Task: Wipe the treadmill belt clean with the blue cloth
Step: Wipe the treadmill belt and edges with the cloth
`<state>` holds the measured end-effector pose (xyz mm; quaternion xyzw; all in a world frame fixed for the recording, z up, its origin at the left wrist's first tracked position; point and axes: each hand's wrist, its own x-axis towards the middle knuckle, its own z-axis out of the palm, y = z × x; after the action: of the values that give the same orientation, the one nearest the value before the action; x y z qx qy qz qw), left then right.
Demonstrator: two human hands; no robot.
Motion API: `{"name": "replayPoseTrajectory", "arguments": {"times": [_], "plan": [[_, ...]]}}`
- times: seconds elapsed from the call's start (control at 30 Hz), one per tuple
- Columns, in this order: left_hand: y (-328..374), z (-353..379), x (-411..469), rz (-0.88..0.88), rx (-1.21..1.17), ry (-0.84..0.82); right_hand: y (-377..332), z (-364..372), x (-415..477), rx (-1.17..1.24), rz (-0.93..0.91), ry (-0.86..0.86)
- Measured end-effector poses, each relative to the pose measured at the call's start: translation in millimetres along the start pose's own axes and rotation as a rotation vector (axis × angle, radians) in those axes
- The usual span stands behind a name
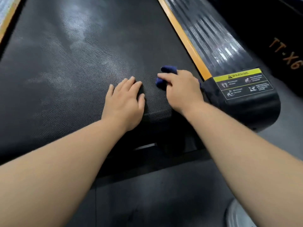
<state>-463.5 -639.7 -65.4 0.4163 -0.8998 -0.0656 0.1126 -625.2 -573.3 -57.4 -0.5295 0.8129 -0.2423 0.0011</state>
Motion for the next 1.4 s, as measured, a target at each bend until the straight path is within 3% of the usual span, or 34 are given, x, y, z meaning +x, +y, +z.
{"name": "replayPoseTrajectory", "arguments": {"times": [0.1,0.17,0.27,0.4,0.57,0.7,0.83,0.9,1.0,1.17,1.3,1.4], "plan": [[-0.6,0.1,-0.9,0.003,-0.007,0.001,-4.4,4.9,-82.4,0.126,-0.022,0.276],[0.2,-1.1,-0.4,0.006,-0.007,-0.003,-4.0,11.7,-115.2,0.146,-0.068,0.312],[-0.1,-0.3,-0.2,0.014,0.002,-0.009,0.0,4.2,-76.9,0.135,-0.086,0.274],[-2.0,0.8,3.2,0.001,0.01,-0.013,-5.7,-8.2,6.8,-0.024,0.082,0.006],[-1.1,-0.8,3.5,-0.005,0.003,-0.023,-16.3,8.1,-73.3,0.121,0.028,0.237],[1.2,-1.5,2.9,-0.011,-0.004,-0.033,-1.2,-4.0,-41.1,0.087,-0.1,0.141],[-0.2,-1.7,3.5,-0.009,-0.006,-0.029,-2.1,-8.5,6.5,-0.053,0.073,-0.003],[0.0,-0.7,3.2,-0.005,-0.002,-0.026,-13.0,-3.5,-16.4,-0.034,0.119,0.066],[-0.7,-0.9,3.9,-0.004,0.005,-0.032,-23.0,3.2,-70.5,0.094,0.047,0.229],[-3.3,0.0,4.8,0.006,0.011,-0.029,-17.1,5.8,-43.0,0.045,0.028,0.215],[-5.8,1.6,9.6,0.013,0.012,-0.017,-14.5,4.6,-11.7,-0.05,0.087,0.061],[-7.5,0.5,15.1,-0.004,0.005,-0.031,-21.6,3.7,-27.3,0.006,0.128,0.171]]}}
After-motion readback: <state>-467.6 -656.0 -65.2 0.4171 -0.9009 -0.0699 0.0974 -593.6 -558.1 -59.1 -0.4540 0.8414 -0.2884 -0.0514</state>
